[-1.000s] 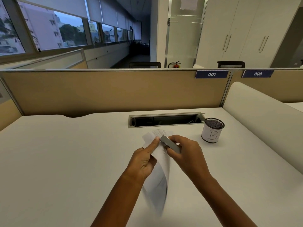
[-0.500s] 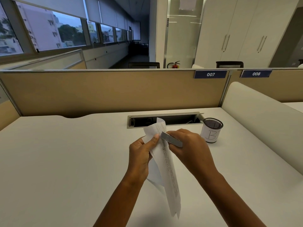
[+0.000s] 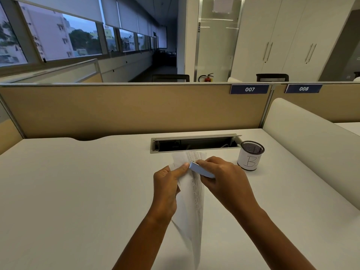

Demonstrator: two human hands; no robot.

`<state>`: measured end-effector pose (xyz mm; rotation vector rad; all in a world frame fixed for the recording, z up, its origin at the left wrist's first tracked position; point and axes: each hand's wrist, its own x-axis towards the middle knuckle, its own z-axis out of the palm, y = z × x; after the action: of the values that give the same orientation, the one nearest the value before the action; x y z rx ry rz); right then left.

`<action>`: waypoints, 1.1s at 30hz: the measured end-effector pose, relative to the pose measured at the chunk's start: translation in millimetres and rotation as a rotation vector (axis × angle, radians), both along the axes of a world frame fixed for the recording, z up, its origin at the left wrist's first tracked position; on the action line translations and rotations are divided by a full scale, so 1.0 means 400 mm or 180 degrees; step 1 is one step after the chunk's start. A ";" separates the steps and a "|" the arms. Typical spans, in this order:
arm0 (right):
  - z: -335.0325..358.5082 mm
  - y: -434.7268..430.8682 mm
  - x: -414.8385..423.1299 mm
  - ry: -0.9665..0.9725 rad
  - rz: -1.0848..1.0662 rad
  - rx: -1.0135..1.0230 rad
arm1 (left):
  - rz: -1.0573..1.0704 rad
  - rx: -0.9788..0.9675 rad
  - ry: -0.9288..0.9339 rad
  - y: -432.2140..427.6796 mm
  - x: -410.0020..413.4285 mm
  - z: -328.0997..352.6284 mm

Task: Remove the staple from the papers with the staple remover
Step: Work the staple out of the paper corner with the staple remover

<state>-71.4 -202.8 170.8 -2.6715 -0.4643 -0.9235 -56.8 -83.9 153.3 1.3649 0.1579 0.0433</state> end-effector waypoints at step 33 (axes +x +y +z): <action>-0.030 -0.027 0.047 -0.0786 0.0485 -0.0935 | -0.0024 -0.0029 0.0549 -0.007 0.027 0.030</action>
<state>-52.6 -213.6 158.7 -2.7338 -0.9100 -1.2272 -45.8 -86.8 165.1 1.3597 0.2971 -0.0817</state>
